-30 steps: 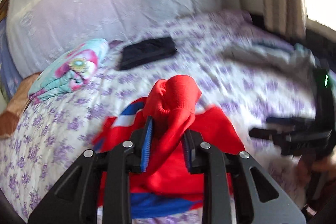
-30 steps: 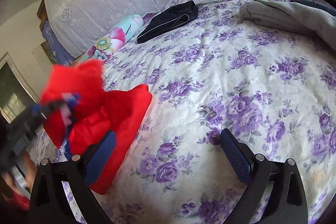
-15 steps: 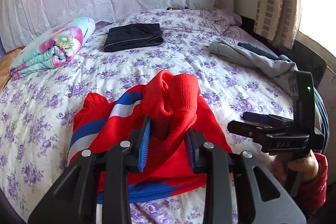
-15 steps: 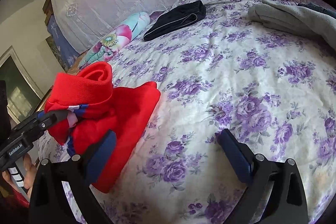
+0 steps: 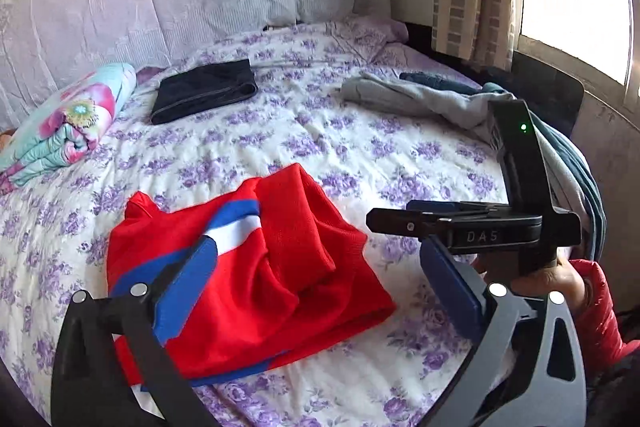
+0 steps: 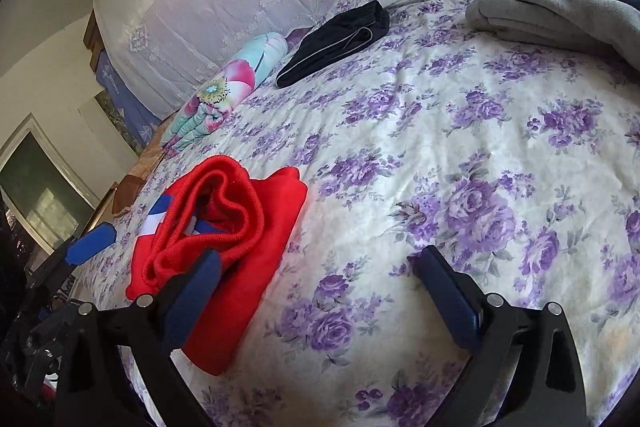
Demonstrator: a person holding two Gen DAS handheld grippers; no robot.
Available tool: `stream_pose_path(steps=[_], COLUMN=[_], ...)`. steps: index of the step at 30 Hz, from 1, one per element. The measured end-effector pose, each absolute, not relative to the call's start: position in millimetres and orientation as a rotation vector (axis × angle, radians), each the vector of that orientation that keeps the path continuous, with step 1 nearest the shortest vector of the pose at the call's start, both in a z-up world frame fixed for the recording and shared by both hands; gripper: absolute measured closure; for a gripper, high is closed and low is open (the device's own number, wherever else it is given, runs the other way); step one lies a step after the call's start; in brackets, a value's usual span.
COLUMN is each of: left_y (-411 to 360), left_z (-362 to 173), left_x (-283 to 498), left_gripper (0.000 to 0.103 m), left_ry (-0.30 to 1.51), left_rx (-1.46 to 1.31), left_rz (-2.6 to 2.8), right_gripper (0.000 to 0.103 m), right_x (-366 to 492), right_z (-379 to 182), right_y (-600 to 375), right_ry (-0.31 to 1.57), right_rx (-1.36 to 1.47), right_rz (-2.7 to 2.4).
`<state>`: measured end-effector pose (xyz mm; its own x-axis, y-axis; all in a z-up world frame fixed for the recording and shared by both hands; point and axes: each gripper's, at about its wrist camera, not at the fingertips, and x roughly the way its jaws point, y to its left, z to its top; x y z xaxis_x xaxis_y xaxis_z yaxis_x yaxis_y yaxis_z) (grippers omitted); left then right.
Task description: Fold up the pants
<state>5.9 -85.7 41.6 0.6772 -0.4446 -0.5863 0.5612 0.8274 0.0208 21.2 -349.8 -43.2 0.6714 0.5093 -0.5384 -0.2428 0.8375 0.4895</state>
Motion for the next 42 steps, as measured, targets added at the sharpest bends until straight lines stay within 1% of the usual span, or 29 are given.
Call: stream_pose_path(steps=[4, 7, 10, 11, 13, 15, 16, 18, 20, 22, 24, 26, 27, 29, 32, 35, 39, 42], left_y=[-85.5, -64.9, -32.9, -24.6, -13.6, -20.9, -30.0, -49.4, -58.6, -50.0, -29.6, -16.4, -5.3, 6.7, 24.0, 18.0, 24.8, 26.9], left_z=[47.5, 63.2, 66.1, 61.9, 43.4, 13.9, -0.2, -21.4, -25.4, -21.8, -18.7, -12.3, -9.6, -4.5, 2.6, -11.2, -21.8, -18.8], left_x=[7.2, 12.2, 32.4, 41.6, 62.3, 73.3, 71.7, 55.0, 39.3, 42.8, 51.7, 52.6, 53.7, 52.8, 60.7, 77.5, 79.6, 73.1], left_gripper=[0.004, 0.004, 0.004, 0.004, 0.004, 0.005, 0.005, 0.005, 0.005, 0.005, 0.005, 0.005, 0.005, 0.005, 0.005, 0.004, 0.004, 0.004], left_ry=[0.563, 0.534, 0.55, 0.58, 0.698, 0.826, 0.86, 0.808, 0.733, 0.764, 0.809, 0.81, 0.804, 0.794, 0.783, 0.84, 0.856, 0.849], left_rx=[0.216, 0.179, 0.149, 0.139, 0.104, 0.106, 0.142, 0.256, 0.322, 0.267, 0.155, 0.118, 0.1, 0.07, 0.001, 0.031, -0.057, -0.052], left_rz=[-0.551, -0.47, -0.321, -0.286, -0.279, -0.336, -0.351, -0.309, -0.299, -0.338, -0.386, -0.382, -0.357, -0.328, -0.315, -0.307, -0.325, -0.333], right_gripper=[0.004, 0.004, 0.004, 0.004, 0.004, 0.004, 0.004, 0.004, 0.004, 0.004, 0.004, 0.004, 0.004, 0.004, 0.004, 0.004, 0.004, 0.004], right_x=[19.2, 19.3, 19.4, 19.3, 18.8, 16.2, 14.2, 10.1, 8.7, 8.3, 10.2, 17.7, 21.8, 28.0, 26.5, 14.0, 5.4, 23.0], right_z=[-42.2, -42.6, -42.7, -42.6, -41.5, -35.5, -29.6, -10.6, 7.5, 21.5, 26.3, 10.9, 0.2, -21.3, -26.5, -14.5, 22.9, 28.8], right_y=[-350.6, -350.3, -350.2, -350.2, -350.0, -346.6, -342.3, -325.8, -307.3, -287.1, -263.6, -244.2, -243.2, -264.7, -301.4, -296.3, -271.9, -242.1], right_ry=[0.706, 0.707, 0.709, 0.71, 0.704, 0.683, 0.666, 0.62, 0.596, 0.585, 0.595, 0.636, 0.671, 0.75, 0.814, 0.758, 0.627, 0.638], right_rx=[0.405, 0.406, 0.41, 0.414, 0.407, 0.378, 0.352, 0.258, 0.195, 0.158, 0.051, -0.124, -0.161, -0.099, 0.074, 0.004, -0.086, -0.19], right_rz=[0.438, 0.437, 0.439, 0.44, 0.435, 0.403, 0.394, 0.409, 0.447, 0.496, 0.455, 0.345, 0.326, 0.353, 0.41, 0.385, 0.377, 0.379])
